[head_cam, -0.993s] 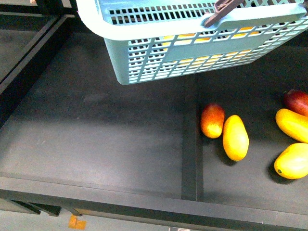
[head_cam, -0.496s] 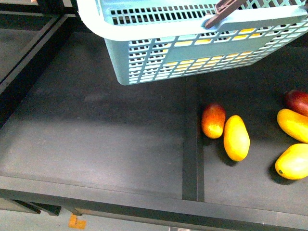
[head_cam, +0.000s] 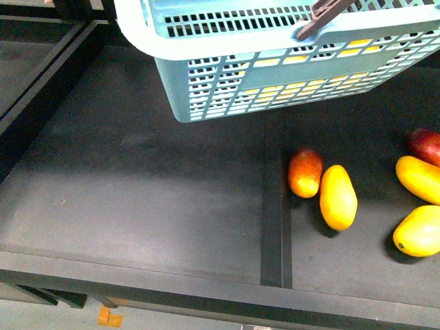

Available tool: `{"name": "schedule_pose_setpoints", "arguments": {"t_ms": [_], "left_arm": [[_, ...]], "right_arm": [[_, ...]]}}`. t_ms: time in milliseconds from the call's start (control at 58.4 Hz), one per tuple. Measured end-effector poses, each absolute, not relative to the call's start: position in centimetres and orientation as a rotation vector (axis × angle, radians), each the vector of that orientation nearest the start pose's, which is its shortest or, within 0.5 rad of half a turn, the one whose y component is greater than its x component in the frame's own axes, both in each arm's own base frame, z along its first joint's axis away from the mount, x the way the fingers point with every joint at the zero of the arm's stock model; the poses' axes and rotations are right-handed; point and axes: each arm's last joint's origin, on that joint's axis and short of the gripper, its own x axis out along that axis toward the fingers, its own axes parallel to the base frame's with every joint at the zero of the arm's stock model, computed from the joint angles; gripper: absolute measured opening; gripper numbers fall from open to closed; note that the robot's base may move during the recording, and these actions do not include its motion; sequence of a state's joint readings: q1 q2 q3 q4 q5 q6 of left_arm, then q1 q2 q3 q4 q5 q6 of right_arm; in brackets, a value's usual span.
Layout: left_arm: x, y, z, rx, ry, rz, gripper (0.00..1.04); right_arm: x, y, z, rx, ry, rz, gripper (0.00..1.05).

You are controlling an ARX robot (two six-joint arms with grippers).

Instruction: Pick lemon and mango into basket

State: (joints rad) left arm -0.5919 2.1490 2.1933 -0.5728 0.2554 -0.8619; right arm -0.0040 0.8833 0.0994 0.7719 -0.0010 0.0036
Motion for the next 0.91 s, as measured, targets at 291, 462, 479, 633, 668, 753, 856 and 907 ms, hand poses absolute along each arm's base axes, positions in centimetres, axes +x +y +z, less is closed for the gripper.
{"name": "schedule_pose_setpoints", "arguments": {"t_ms": [291, 462, 479, 633, 668, 753, 856, 907], "left_arm": [[40.2, -27.9, 34.7, -0.697, 0.849, -0.536, 0.05], [40.2, -27.9, 34.7, -0.698, 0.850, -0.536, 0.05], [40.2, -27.9, 34.7, -0.697, 0.849, -0.536, 0.05], [40.2, -27.9, 34.7, -0.698, 0.850, -0.536, 0.05], [40.2, -27.9, 34.7, -0.698, 0.850, -0.536, 0.05], [40.2, -27.9, 34.7, -0.697, 0.849, -0.535, 0.05], [40.2, -27.9, 34.7, -0.698, 0.850, -0.536, 0.05], [40.2, -27.9, 34.7, -0.698, 0.850, -0.536, 0.05]], "right_arm": [[14.7, -0.1, 16.2, 0.004, 0.018, -0.003, 0.02], [13.9, -0.1, 16.7, 0.003, -0.002, -0.004, 0.02], [13.8, -0.1, 16.8, 0.003, -0.002, -0.004, 0.02], [13.0, 0.0, 17.1, 0.003, -0.011, -0.004, 0.02], [12.9, 0.0, 17.1, 0.003, -0.011, -0.004, 0.02], [12.5, 0.0, 17.2, 0.003, -0.015, -0.004, 0.02], [12.2, 0.0, 17.2, 0.004, -0.017, -0.004, 0.02], [12.0, 0.0, 17.2, 0.004, -0.017, -0.004, 0.02]]}}
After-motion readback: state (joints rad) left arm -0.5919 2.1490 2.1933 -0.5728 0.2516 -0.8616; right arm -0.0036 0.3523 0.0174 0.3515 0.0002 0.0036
